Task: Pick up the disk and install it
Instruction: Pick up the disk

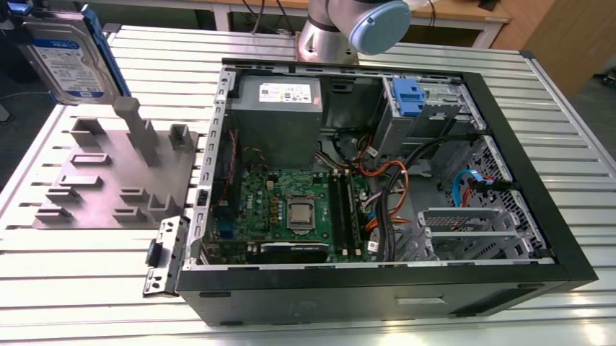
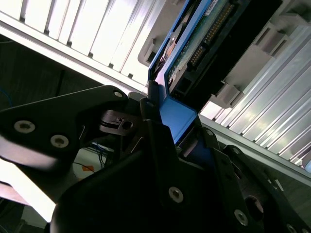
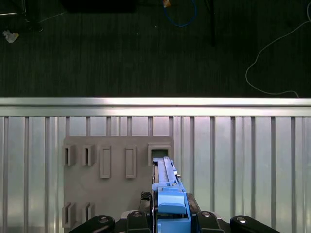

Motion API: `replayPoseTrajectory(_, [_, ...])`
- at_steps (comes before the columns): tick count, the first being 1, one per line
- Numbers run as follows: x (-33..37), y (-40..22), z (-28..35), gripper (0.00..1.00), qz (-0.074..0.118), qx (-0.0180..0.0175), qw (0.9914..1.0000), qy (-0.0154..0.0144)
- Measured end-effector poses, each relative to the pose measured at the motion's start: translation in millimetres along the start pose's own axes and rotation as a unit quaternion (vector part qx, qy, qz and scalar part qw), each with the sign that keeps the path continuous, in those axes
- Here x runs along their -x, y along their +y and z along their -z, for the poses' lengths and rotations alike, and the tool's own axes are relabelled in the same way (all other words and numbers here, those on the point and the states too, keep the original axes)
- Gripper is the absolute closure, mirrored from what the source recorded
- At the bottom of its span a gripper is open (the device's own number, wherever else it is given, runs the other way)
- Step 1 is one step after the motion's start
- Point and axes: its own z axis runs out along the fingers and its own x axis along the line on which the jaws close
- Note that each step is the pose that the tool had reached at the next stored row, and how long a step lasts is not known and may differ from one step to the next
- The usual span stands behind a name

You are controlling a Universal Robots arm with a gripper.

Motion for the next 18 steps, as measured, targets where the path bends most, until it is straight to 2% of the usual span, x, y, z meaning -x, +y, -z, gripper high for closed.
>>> replayPoseTrajectory(18, [0.1,0.0,6.7,0.63,0.0,0.0,1.0,0.0])
